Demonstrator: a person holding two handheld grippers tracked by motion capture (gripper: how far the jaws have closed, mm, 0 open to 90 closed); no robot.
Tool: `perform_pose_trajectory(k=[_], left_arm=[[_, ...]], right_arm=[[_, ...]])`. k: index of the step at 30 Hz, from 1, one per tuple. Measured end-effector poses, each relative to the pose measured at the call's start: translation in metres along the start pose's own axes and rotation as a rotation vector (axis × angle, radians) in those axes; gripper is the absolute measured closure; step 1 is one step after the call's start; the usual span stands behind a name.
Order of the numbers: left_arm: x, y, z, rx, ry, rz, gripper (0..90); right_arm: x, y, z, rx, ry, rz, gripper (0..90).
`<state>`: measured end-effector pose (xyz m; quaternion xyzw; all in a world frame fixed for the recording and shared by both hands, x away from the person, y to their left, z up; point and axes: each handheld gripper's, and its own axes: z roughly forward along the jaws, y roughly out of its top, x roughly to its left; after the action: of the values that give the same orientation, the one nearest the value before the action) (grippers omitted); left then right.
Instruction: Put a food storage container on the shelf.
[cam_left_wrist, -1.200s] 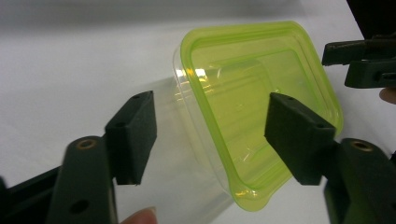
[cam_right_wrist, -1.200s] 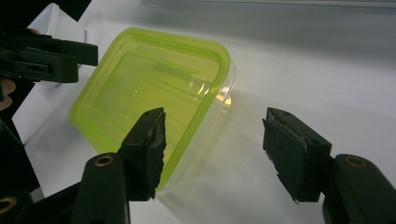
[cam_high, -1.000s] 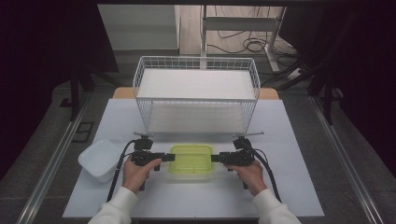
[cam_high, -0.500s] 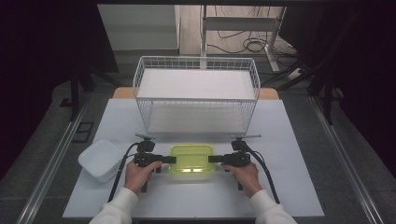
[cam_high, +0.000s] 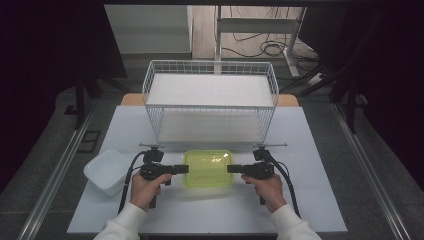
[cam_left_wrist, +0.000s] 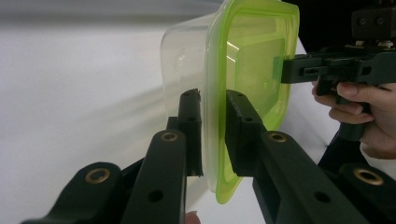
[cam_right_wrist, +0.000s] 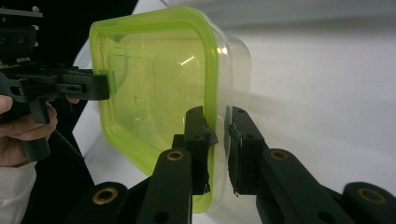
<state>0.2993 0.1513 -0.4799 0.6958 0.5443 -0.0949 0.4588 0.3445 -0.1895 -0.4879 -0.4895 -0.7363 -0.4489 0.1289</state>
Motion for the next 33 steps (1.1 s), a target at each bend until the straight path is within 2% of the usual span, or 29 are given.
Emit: perform_pose_trajectory(k=[2, 4, 8, 15, 33], left_arm=[[-0.006, 0.001, -0.002, 0.000, 0.018, 0.032, 78.1], [-0.013, 0.001, -0.005, -0.015, 0.026, 0.055, 78.2], [-0.018, 0.003, -0.011, -0.034, 0.003, 0.067, 78.4], [-0.025, 0.006, -0.017, -0.059, -0.013, 0.084, 78.5], [-0.048, 0.018, -0.035, -0.128, -0.009, 0.151, 78.7]], right_arm=[[0.002, 0.000, -0.002, -0.002, -0.003, -0.010, 78.3], [0.010, 0.002, -0.010, -0.020, -0.021, -0.053, 78.2], [0.016, 0.003, -0.017, -0.042, -0.018, -0.080, 78.2], [0.022, 0.006, -0.025, -0.067, -0.016, -0.115, 78.2], [0.044, 0.019, -0.046, -0.141, -0.017, -0.203, 78.3]])
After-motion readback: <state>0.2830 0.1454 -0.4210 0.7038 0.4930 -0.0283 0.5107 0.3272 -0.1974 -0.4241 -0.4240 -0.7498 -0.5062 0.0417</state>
